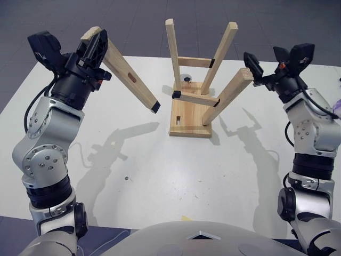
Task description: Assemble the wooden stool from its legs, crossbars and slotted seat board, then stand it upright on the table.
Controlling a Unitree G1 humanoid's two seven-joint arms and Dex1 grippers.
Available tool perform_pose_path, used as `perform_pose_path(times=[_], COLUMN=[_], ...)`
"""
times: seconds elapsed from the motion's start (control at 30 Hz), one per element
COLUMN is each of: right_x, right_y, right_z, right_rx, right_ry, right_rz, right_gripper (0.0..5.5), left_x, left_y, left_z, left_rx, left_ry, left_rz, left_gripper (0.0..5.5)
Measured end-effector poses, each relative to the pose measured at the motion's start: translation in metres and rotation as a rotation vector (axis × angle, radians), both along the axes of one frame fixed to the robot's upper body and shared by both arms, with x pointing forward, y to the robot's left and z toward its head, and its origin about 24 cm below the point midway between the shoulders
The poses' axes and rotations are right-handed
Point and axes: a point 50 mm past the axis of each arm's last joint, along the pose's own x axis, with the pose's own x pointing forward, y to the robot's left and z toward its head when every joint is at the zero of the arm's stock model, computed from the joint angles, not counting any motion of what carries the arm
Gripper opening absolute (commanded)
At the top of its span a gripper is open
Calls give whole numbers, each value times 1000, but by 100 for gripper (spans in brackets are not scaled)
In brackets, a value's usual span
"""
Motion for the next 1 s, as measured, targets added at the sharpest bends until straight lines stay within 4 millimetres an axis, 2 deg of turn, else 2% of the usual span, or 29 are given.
perform_pose_path(times=[0.1,0.33,0.43,0.53,0.63,0.7,0.87,1.0], right_x=[-1,-24,-17,-13,-19,-25,-38,-51], right_y=[-2,38,31,23,22,22,21,42], right_z=[-1,-2,-1,13,24,28,44,44], right_rx=[10,36,73,191,361,408,341,97], right_ry=[47,67,75,46,27,16,-19,-39], right_rz=[41,333,245,216,356,459,657,810], right_gripper=[540,540,540,540,540,540,540,540], left_x=[1,1,1,1,2,3,4,4], left_y=[-3,-7,-6,-7,-8,-10,-22,-24], left_z=[-3,-4,-3,2,4,3,-3,-4], left_rx=[-15,-37,-61,-71,-69,-70,-82,-74], left_ry=[7,13,15,-3,-9,-4,19,27], left_rz=[-6,-16,-9,-14,-18,-19,-54,-56], left_gripper=[103,103,103,103,103,103,103,103])
